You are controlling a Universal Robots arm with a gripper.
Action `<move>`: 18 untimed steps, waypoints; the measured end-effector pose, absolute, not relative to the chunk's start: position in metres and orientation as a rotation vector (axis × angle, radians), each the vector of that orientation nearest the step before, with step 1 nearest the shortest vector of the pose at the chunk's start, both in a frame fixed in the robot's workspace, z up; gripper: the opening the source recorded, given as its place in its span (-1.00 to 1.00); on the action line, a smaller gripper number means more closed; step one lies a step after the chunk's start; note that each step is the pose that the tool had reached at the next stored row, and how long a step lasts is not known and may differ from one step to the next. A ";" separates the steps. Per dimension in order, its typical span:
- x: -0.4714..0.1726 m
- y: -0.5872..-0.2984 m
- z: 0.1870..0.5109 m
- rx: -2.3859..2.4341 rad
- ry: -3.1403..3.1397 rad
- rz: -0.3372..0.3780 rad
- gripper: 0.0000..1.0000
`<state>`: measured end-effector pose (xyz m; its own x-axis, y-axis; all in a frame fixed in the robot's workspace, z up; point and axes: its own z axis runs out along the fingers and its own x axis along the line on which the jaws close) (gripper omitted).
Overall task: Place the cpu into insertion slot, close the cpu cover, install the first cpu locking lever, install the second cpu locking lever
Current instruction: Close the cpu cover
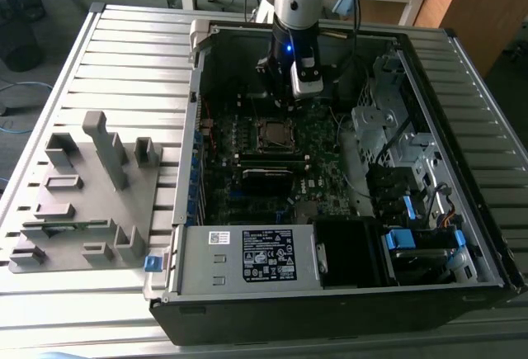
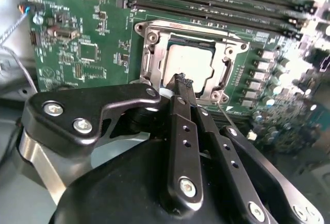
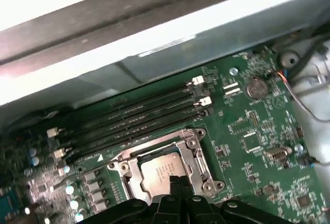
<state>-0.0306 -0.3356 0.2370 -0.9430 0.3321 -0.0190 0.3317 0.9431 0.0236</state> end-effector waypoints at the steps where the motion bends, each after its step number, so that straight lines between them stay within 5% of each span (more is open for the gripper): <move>1: -0.031 -0.336 0.237 0.498 3.079 0.032 -0.79; 18: -0.031 -0.336 0.237 0.038 3.122 0.036 -0.79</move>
<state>-0.0306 -0.3356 0.2369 -0.9995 0.0247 -0.0190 0.0243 0.9994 0.0235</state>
